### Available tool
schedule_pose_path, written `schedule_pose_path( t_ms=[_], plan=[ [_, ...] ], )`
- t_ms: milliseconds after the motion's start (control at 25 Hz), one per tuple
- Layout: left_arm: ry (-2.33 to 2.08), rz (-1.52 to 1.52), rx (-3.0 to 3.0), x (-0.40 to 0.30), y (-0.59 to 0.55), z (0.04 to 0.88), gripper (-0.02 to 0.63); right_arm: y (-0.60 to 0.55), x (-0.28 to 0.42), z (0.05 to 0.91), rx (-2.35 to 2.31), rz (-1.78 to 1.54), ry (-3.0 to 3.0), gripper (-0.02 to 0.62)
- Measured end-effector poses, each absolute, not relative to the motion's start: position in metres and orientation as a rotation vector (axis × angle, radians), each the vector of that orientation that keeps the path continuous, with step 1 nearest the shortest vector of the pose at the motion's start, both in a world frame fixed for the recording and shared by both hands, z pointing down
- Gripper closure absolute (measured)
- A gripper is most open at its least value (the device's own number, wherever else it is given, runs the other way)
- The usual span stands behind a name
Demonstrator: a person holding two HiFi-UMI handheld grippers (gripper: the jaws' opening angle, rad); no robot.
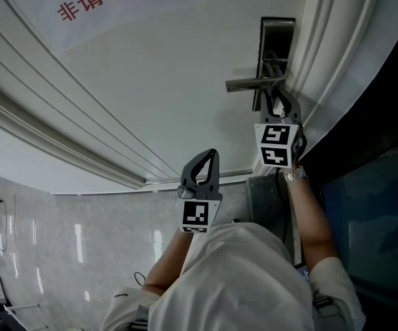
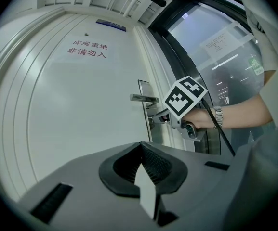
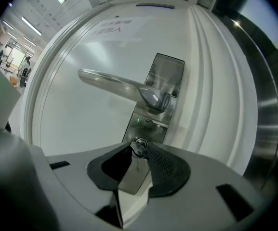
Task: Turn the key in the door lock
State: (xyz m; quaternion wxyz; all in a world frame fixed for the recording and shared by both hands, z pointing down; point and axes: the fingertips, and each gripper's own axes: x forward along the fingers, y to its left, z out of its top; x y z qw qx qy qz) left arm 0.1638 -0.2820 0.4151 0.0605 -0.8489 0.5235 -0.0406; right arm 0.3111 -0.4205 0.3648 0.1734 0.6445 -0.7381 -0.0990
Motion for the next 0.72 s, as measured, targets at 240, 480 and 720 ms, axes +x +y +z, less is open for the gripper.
schedule_pose_path(
  t_ms=[240,480,720],
  plan=[
    [1.595,-0.129,-2.562,0.1617,-0.2804,0.4162,0.598,-0.4205,0.3116,0.3646,1.863,-0.161,-2.179,0.492],
    [1.600,-0.132,-2.554,0.1607,-0.2784,0.4150,0.598,-0.4223,0.3181,0.3728,1.943,0.149,-2.318,0.581],
    [1.618,-0.140,-2.545,0.1563,-0.2778,0.4155,0.597,-0.4220,0.3186,0.3721,1.980,0.212,-2.367,0.583]
  ],
)
